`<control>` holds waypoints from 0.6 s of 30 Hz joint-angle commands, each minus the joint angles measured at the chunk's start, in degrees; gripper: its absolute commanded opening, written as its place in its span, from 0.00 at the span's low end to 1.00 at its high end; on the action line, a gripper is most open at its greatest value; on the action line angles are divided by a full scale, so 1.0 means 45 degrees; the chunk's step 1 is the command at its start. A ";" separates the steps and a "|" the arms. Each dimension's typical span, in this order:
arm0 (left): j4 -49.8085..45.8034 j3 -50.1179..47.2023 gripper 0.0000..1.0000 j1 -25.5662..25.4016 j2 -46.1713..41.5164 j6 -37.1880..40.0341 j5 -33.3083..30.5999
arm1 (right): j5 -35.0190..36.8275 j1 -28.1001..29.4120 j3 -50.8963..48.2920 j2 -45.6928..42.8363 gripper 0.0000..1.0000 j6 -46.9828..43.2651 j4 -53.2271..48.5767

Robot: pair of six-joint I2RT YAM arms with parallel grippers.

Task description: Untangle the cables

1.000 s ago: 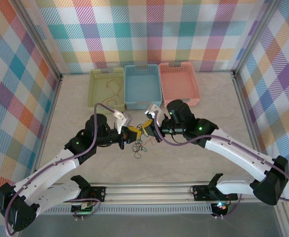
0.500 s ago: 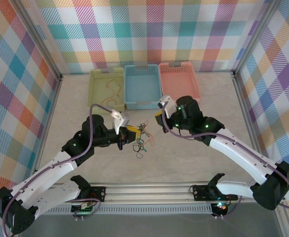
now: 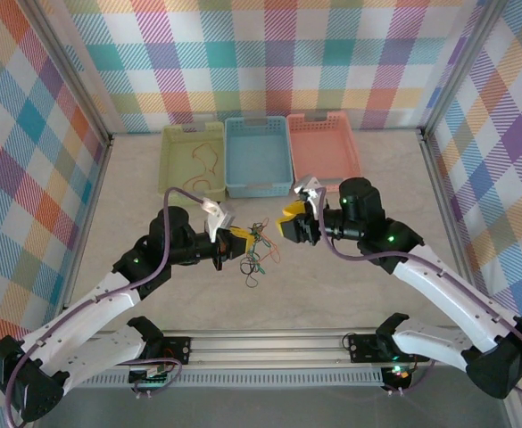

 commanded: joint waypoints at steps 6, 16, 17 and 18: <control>0.0287 0.0329 0.00 -0.0184 0.0090 0.0136 -0.0091 | -0.0271 0.1136 0.1887 0.1658 0.45 -0.1362 -0.2736; 0.0194 0.0407 0.00 -0.0184 0.0204 0.0194 -0.0038 | 0.0236 0.1331 0.2187 0.2217 0.29 -0.1542 -0.3284; 0.0185 0.0407 0.00 -0.0175 0.0201 0.0206 -0.0049 | 0.0316 0.1333 0.2148 0.2166 0.26 -0.1543 -0.3227; 0.0183 0.0388 0.00 -0.0174 0.0214 0.0207 -0.0042 | 0.0382 0.1331 0.2131 0.2093 0.23 -0.1543 -0.3162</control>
